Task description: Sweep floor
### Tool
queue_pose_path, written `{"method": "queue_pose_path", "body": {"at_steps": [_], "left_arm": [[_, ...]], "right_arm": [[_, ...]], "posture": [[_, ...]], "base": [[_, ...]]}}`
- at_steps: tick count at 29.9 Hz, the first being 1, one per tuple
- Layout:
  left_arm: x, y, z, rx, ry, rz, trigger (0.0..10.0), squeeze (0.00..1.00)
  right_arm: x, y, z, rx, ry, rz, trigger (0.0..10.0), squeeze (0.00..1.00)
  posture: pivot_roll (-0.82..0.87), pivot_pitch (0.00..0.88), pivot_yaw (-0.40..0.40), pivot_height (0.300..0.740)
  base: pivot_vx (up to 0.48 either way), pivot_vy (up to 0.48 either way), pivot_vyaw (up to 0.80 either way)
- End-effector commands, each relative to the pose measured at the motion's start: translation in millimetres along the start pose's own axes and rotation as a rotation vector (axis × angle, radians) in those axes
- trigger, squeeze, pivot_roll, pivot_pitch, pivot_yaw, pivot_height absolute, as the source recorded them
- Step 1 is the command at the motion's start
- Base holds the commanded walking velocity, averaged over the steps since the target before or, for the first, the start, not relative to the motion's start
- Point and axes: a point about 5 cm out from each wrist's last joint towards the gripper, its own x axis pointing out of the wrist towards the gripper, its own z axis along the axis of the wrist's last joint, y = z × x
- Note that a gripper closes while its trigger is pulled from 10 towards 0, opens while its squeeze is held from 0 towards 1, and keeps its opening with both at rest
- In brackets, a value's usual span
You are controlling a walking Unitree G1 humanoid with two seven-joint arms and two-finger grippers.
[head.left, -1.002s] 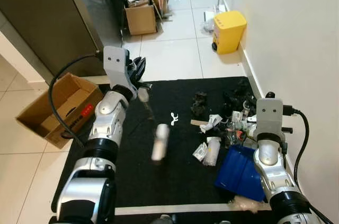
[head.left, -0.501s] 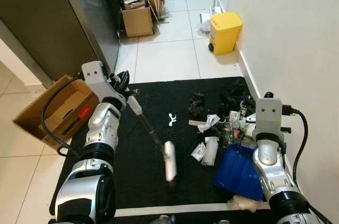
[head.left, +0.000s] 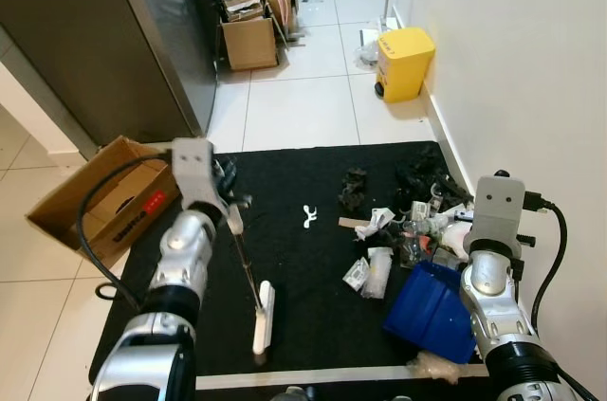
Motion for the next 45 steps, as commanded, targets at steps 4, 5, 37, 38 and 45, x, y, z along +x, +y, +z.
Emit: {"method": "queue_pose_path", "body": {"at_steps": [4, 5, 37, 38, 45], "left_arm": [[-8.4, -13.3, -8.2, 0.068, -0.043, -0.029, 10.0, 0.06], [-10.5, -18.2, -11.3, 0.061, -0.04, -0.045, 10.0, 0.05], [-15.2, 9.1, 24.4, 0.028, 0.087, 0.139, 10.0, 0.0], [-14.4, 10.7, 25.1, 0.038, 0.087, 0.143, 10.0, 0.0], [-12.6, 16.7, 28.0, 0.062, 0.087, 0.157, 10.0, 0.0]], "right_arm": [[-6.7, 1.7, -13.7, 0.005, 0.06, 0.009, 10.0, 0.0], [-6.6, 1.2, -13.6, 0.006, 0.058, 0.01, 10.0, 0.0], [14.5, -158.5, 32.0, -0.18, -0.01, -0.014, 10.0, 0.0], [13.5, -162.5, 30.4, -0.196, 0.006, -0.008, 10.0, 0.0], [12.3, -197.5, 32.5, -0.291, 0.072, -0.02, 10.0, 0.0]], "posture": [[-0.01, 0.143, 0.088, 0.74], [-0.01, 0.138, 0.088, 0.74], [-0.07, 0.102, 0.116, 0.74], [-0.08, 0.105, 0.12, 0.74], [-0.07, 0.112, 0.126, 0.74]], "base": [[0.0, 0.0, 0.0], [0.0, 0.0, 0.0], [0.0, 0.0, 0.0], [0.0, 0.0, 0.0], [0.0, 0.0, 0.0]]}}
